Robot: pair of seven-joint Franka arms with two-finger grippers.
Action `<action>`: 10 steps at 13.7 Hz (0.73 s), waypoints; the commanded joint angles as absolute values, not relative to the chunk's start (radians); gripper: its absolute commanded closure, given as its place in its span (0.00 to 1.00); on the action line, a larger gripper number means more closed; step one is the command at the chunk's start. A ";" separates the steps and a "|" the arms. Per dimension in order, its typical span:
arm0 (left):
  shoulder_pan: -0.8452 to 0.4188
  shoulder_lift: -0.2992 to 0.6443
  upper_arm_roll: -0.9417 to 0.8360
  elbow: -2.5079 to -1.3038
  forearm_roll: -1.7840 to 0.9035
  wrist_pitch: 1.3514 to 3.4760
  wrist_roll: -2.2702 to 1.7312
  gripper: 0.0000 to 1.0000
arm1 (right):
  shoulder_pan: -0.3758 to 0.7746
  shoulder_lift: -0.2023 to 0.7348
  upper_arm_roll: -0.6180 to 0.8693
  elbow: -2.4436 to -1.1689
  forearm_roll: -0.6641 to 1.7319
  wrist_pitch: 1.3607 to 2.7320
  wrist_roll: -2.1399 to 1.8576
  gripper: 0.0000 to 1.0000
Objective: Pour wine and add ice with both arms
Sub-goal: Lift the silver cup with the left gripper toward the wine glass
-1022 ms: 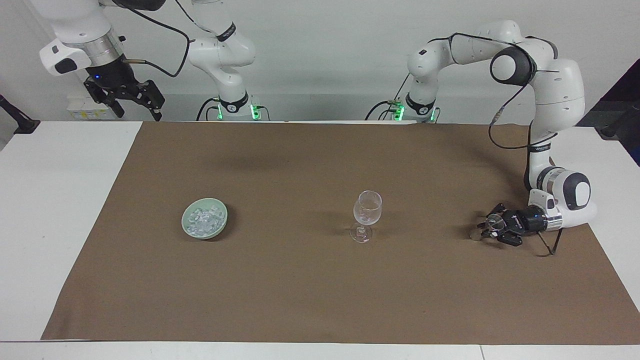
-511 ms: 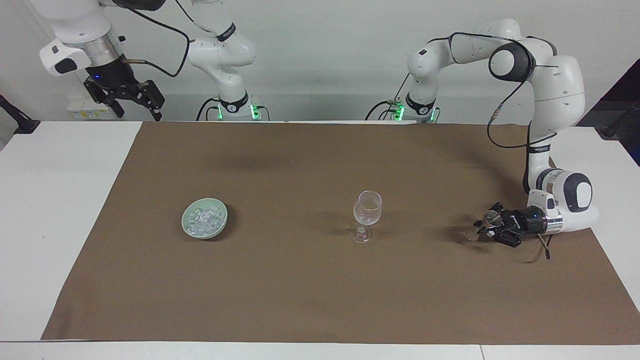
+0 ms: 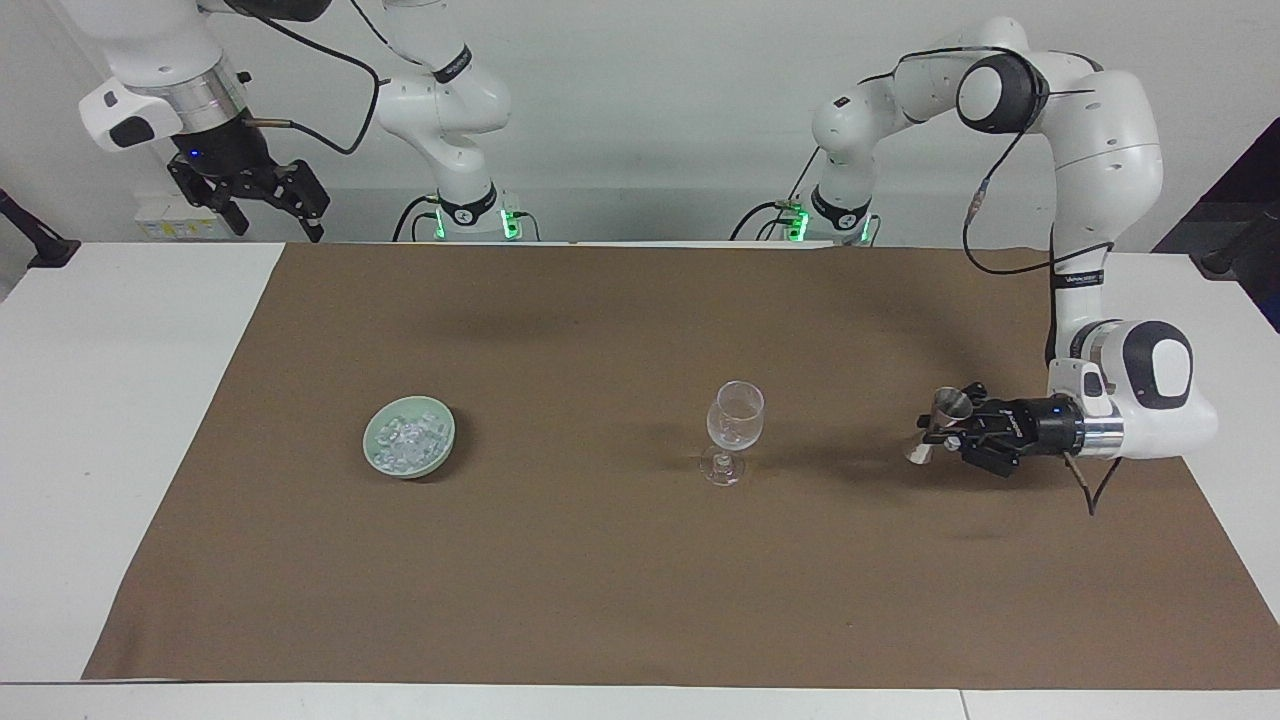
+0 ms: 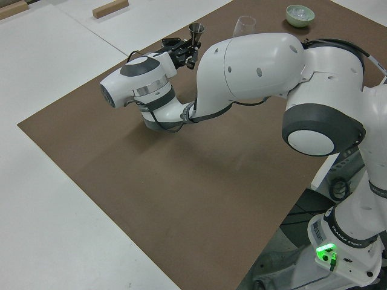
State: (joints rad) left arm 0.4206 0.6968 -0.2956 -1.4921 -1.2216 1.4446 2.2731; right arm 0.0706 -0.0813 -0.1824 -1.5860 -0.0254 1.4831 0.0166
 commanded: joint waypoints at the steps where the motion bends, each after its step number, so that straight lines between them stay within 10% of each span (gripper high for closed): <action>1: 0.342 0.658 -0.276 -1.513 -1.221 1.462 2.286 1.00 | 0.060 -0.084 -0.173 -1.592 -0.031 1.494 0.014 0.00; 10: 0.219 0.592 -0.267 -1.534 -1.206 1.560 2.189 1.00 | 0.057 -0.084 -0.175 -1.592 -0.031 1.493 0.014 0.00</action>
State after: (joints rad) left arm 0.2388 0.6488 -0.2910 -1.4941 -1.2180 1.5370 2.2232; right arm 0.0705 -0.0813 -0.1825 -1.5860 -0.0254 1.4831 0.0166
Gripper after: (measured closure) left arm 0.775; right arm 0.000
